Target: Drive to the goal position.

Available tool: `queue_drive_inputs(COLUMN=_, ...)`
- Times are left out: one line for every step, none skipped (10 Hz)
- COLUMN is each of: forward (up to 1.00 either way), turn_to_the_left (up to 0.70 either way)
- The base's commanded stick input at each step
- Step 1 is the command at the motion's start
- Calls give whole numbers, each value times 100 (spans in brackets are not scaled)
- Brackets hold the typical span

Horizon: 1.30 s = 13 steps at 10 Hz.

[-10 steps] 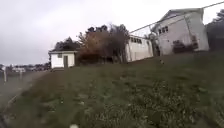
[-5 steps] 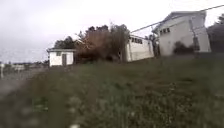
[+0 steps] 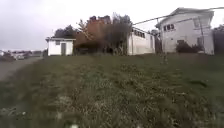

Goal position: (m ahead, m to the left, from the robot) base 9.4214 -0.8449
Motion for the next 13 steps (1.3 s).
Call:
queue_drive_inputs(forward=70, turn_to_the_left=1)
queue_drive_inputs(forward=70, turn_to_the_left=1)
queue_drive_inputs(forward=70, turn_to_the_left=1)
queue_drive_inputs(forward=70, turn_to_the_left=14)
queue_drive_inputs(forward=70, turn_to_the_left=14)
queue_drive_inputs(forward=70, turn_to_the_left=14)
queue_drive_inputs(forward=70, turn_to_the_left=14)
queue_drive_inputs(forward=70, turn_to_the_left=14)
queue_drive_inputs(forward=70, turn_to_the_left=12)
queue_drive_inputs(forward=70, turn_to_the_left=8)
queue_drive_inputs(forward=70, turn_to_the_left=5)
queue_drive_inputs(forward=70, turn_to_the_left=3)
queue_drive_inputs(forward=70, turn_to_the_left=1)
